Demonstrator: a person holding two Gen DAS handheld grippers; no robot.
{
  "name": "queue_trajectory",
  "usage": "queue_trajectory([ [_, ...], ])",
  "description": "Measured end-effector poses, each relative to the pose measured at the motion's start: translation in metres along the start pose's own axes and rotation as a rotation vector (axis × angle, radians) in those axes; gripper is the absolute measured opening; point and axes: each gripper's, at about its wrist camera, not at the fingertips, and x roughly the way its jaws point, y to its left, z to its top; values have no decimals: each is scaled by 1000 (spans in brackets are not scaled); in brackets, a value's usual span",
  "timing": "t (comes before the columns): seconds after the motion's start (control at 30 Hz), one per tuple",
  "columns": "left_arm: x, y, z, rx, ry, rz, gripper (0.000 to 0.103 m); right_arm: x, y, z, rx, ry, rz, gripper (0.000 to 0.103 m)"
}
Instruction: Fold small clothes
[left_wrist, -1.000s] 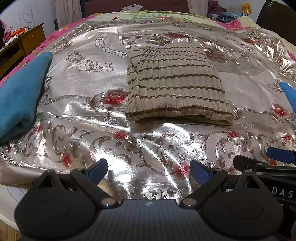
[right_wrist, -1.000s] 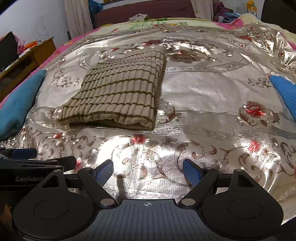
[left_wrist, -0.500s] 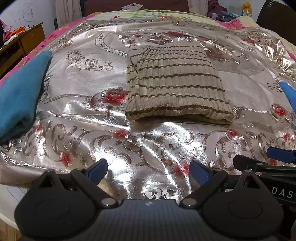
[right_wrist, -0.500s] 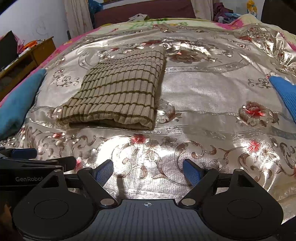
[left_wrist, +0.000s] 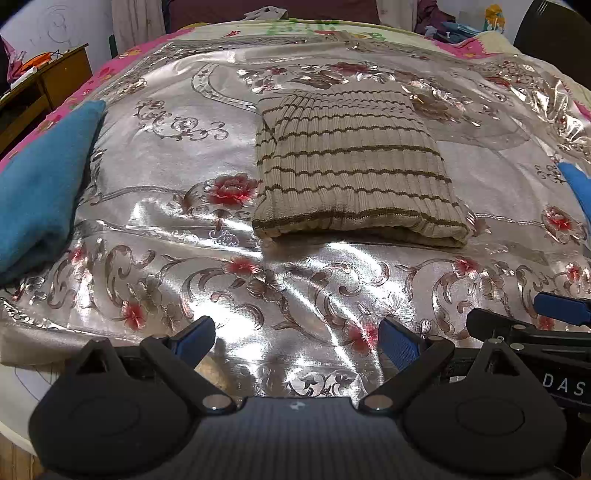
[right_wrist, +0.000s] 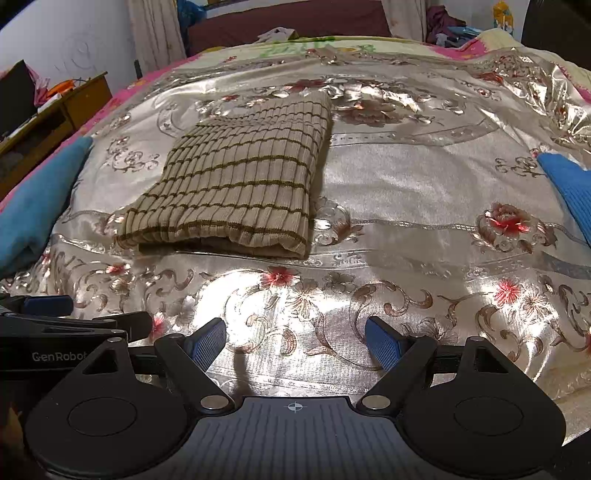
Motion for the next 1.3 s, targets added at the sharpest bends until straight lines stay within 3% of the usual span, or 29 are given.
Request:
queue_trajectory([
  [1.3, 1, 3, -2, -21, 20, 16, 98, -1, 7, -1, -13, 0, -7, 84],
])
